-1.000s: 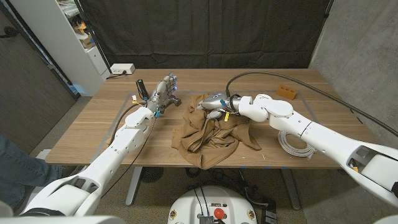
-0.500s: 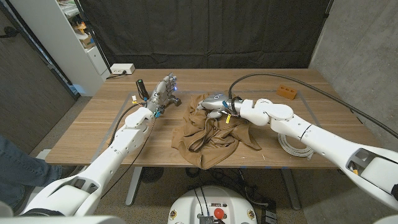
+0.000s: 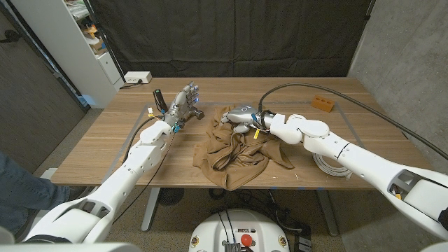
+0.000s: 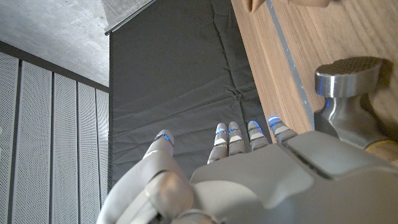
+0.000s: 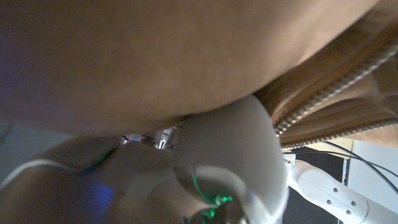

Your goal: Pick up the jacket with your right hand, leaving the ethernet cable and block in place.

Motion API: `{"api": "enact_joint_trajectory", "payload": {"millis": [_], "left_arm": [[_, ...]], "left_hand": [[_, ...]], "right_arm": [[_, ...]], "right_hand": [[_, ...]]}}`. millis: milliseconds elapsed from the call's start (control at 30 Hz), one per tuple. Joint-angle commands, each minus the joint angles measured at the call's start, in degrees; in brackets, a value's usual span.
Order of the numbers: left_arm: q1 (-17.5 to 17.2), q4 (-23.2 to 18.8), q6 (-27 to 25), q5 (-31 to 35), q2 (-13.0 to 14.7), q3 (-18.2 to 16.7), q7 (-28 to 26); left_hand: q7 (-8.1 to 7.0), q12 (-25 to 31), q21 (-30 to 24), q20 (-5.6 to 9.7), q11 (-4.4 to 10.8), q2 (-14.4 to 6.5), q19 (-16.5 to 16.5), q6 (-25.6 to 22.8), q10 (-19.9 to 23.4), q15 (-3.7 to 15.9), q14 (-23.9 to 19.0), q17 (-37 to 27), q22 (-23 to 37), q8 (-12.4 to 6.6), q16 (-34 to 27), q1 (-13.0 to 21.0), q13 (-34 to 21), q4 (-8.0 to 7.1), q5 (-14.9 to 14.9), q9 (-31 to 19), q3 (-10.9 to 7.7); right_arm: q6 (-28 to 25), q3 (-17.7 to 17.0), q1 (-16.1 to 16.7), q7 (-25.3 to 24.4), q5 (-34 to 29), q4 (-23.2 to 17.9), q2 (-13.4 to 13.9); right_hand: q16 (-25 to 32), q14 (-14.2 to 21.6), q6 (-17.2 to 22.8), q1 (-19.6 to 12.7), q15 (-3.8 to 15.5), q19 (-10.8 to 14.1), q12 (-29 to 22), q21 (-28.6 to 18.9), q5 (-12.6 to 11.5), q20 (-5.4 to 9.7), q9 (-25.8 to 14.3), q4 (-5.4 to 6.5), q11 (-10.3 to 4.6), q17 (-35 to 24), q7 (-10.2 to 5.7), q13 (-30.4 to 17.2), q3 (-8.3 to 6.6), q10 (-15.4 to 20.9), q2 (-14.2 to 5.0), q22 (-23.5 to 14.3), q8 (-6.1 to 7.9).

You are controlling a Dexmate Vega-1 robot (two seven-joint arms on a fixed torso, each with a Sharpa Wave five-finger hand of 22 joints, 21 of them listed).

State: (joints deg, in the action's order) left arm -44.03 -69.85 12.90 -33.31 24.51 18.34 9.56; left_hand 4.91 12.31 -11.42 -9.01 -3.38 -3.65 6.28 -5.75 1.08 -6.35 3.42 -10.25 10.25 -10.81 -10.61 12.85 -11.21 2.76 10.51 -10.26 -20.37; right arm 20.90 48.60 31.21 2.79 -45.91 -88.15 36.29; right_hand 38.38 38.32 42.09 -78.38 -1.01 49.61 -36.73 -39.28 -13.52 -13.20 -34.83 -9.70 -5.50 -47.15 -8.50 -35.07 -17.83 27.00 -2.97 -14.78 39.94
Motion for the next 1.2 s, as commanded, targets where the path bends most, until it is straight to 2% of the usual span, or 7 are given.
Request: {"api": "enact_joint_trajectory", "payload": {"millis": [33,267,700,1200], "left_arm": [[0.48,0.46,-0.01,-0.12,0.12,-0.11,0.29],[0.9,0.96,-0.05,-0.09,0.06,-0.01,0.53],[1.67,1.92,0.12,0.01,-0.21,0.14,0.79],[1.62,1.65,0.44,0.07,-0.32,0.09,0.64]], "left_hand": [[-0.04,0.15,-0.27,-0.39,-0.22,-0.14,-0.12,-0.42,0.37,-0.03,-0.18,-0.31,0.29,-0.26,-0.33,-0.08,-0.09,0.42,0.01,-0.14,-0.1],[-0.04,0.16,-0.26,-0.44,-0.26,-0.15,-0.13,-0.42,0.43,-0.07,-0.23,-0.32,0.3,-0.23,-0.34,-0.11,-0.09,0.47,0.02,-0.14,-0.08],[-0.02,0.15,-0.28,-0.3,-0.22,-0.18,-0.18,-0.52,0.47,-0.01,-0.28,-0.32,0.3,-0.24,-0.34,-0.13,-0.09,0.52,0.02,-0.15,-0.08],[0.02,0.15,-0.27,-0.38,-0.13,-0.22,-0.21,-0.57,0.53,-0.09,-0.23,-0.32,0.3,-0.21,-0.31,-0.17,-0.09,0.6,0.02,-0.15,-0.07]], "right_arm": [[-0.87,-0.73,0.08,-0.78,0.99,-1.21,0.22],[-1.33,-1.42,0.0,-0.76,1.46,-2.22,0.53],[-0.48,-3.02,-0.55,-1.52,2.29,-4.56,1.45],[-1.01,-5.26,-0.13,0.18,2.46,-9.99,3.45]], "right_hand": [[-0.36,4.93,0.28,-4.67,13.97,19.7,-0.28,-0.7,-0.46,25.61,-0.15,0.19,0.29,-0.56,0.12,-0.44,-0.62,-0.09,-3.77,-0.28,0.32],[-1.06,5.4,0.41,-5.23,14.22,18.79,-0.54,-1.5,-0.76,25.63,-0.4,0.21,-0.33,-1.33,-0.11,-1.16,-0.79,-0.14,-3.61,-0.51,0.41],[-2.05,7.02,0.7,-5.9,14.21,17.93,-0.9,-3.22,-1.16,25.74,-0.22,0.43,-0.54,-2.43,0.01,-2.35,-1.28,-0.07,-3.89,-0.95,0.22],[-3.09,7.81,0.61,-6.32,14.17,17.16,-0.95,-4.92,-1.49,25.72,-0.35,0.6,-0.56,-3.59,-0.2,-3.36,-1.71,-0.14,-4.11,-1.32,0.07]]}}
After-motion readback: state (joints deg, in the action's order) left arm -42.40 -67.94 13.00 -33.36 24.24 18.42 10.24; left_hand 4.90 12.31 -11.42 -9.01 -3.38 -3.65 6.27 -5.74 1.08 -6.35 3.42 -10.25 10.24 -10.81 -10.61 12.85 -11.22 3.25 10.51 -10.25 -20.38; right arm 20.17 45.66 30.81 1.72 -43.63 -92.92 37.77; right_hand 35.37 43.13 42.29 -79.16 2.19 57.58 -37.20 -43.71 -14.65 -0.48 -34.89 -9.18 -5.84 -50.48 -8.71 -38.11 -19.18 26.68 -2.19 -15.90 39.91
